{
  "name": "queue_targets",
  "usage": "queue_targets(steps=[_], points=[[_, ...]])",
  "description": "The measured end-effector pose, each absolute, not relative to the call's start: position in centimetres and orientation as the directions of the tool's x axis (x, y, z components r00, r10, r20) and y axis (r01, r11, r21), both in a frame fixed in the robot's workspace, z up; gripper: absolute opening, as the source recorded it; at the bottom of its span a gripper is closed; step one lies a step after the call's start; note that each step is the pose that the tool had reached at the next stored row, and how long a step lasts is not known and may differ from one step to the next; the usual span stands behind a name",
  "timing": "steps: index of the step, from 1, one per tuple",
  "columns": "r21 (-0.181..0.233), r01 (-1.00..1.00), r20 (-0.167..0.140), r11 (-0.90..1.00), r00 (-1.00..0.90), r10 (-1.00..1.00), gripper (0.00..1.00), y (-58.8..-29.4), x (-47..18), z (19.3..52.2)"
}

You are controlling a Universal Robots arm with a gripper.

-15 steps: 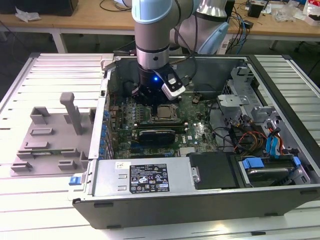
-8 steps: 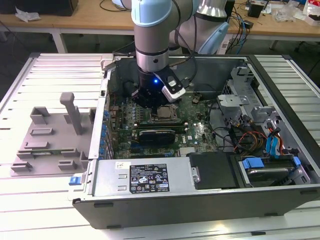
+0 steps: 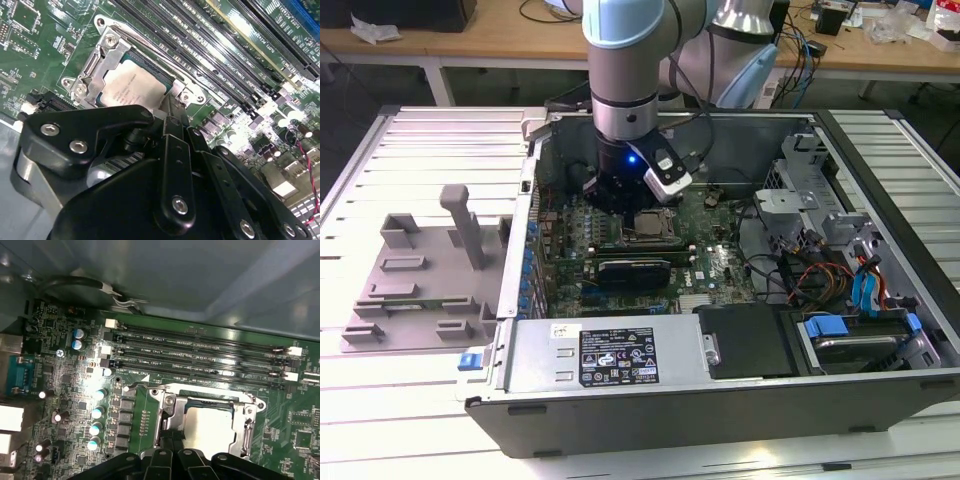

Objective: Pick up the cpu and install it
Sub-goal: 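Close the cpu cover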

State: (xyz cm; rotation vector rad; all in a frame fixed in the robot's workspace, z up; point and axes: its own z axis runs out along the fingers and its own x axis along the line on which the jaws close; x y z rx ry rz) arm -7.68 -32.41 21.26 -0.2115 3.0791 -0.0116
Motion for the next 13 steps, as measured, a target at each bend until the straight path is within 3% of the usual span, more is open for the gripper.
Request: queue_targets(steps=[4, 13], points=[[-0.011, -0.136, -0.054, 0.991, -0.989, -0.137, 0.11, -32.4, -7.7, 22.7], [-0.011, -0.136, -0.054, 0.991, -0.989, -0.137, 0.11, -32.4, -5.5, 22.8]])
